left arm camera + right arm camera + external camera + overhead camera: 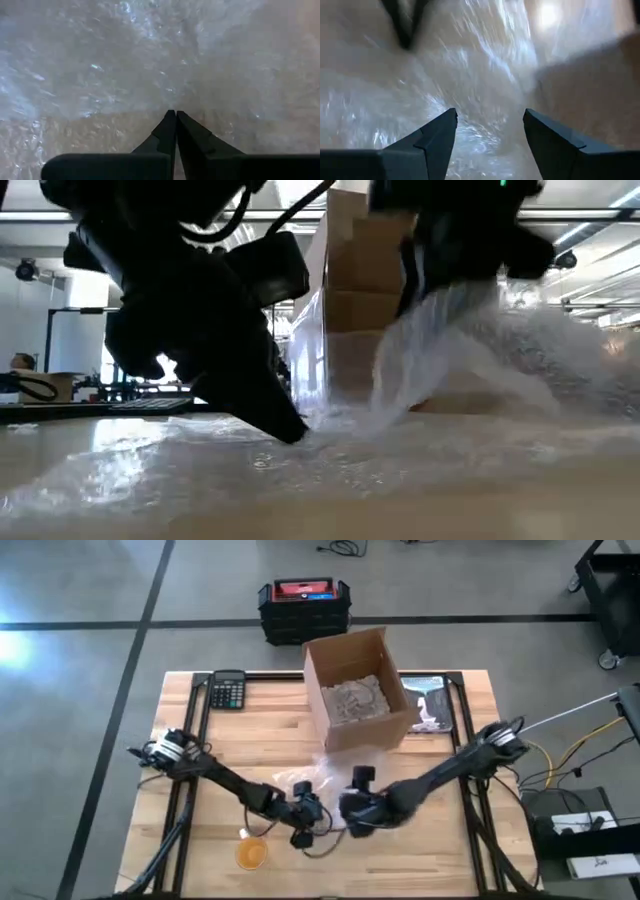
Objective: Wrap mug
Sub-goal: Wrap the yellow cup in bubble wrap
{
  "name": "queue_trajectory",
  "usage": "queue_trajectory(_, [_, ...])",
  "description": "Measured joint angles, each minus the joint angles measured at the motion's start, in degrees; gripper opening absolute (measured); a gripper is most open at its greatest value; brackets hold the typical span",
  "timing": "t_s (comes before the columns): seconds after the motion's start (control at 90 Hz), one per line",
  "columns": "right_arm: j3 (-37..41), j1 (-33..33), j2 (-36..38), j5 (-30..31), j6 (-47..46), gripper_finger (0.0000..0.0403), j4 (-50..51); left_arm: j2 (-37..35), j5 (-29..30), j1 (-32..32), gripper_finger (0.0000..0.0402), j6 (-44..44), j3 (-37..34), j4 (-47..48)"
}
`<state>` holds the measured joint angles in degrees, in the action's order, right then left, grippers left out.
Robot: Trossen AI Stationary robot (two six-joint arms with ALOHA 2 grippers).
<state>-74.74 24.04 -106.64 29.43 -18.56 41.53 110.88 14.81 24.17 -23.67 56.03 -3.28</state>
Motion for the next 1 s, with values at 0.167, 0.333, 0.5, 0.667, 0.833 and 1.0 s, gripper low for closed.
queue_trajectory(0.167, [0.0, -1.8, -1.5, -7.6, -3.7, 0.0188, 9.8, -2.4, -0.6, 2.0, 0.0000, -1.0, -0.3, 4.4])
queue_trajectory(0.333, [0.0, -0.4, -0.9, -16.2, -9.8, 0.0175, 23.5, -4.3, -2.1, 3.3, 0.0000, -1.8, -0.5, 7.4])
queue_trajectory(0.5, [0.1, 4.2, 1.4, -21.9, -20.0, 0.0164, 36.7, -4.6, -2.4, 3.4, 0.0000, -3.8, -0.3, 10.9])
queue_trajectory(0.667, [0.2, 9.9, 6.6, -15.5, -30.2, 0.0157, 39.2, -5.0, -2.3, 3.4, 0.0000, -3.5, -0.4, 11.2])
queue_trajectory(0.833, [0.2, 14.0, 12.4, -2.9, -40.9, 0.0151, 35.7, -5.3, -2.3, 3.4, 0.0000, -2.7, -0.5, 11.2])
queue_trajectory(1.0, [0.2, 17.0, 15.6, 5.1, -44.4, 0.0154, 29.7, -5.8, -2.2, 3.4, 0.0000, 0.5, -0.6, 10.9])
